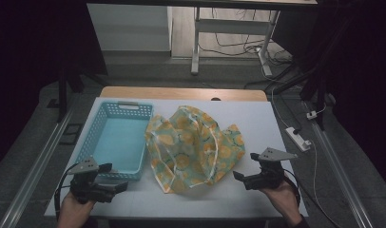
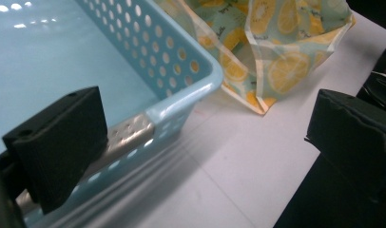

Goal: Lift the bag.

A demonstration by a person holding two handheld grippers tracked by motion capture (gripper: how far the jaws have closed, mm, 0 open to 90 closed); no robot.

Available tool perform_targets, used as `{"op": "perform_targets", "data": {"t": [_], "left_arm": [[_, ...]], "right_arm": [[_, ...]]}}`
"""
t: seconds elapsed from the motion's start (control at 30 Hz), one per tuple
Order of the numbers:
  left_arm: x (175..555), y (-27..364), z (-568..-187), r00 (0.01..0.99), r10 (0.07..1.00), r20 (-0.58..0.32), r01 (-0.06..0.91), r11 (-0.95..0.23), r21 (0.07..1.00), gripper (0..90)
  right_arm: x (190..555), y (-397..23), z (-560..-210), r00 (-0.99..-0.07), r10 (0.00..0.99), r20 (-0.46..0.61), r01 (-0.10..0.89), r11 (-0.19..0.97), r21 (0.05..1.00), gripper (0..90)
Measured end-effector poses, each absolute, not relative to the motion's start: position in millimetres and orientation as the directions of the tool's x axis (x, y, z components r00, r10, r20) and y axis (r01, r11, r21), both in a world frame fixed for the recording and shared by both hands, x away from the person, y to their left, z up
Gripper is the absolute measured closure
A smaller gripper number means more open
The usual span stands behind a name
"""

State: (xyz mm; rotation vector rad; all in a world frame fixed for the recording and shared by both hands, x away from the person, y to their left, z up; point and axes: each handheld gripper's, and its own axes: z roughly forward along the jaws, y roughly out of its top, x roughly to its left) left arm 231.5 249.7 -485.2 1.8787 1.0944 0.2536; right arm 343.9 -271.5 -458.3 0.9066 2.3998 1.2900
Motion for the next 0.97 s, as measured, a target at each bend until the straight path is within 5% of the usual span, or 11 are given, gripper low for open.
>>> {"op": "perform_targets", "data": {"t": [0.97], "left_arm": [[200.5, 277.8, -521.9, 0.438, 0.877, -0.195, 0.708, -0.203, 0.677, 0.0]], "right_arm": [[302.7, -318.7, -499.8, -0.656, 0.754, 0.046, 0.533, 0.419, 0.735, 0.0]]}}
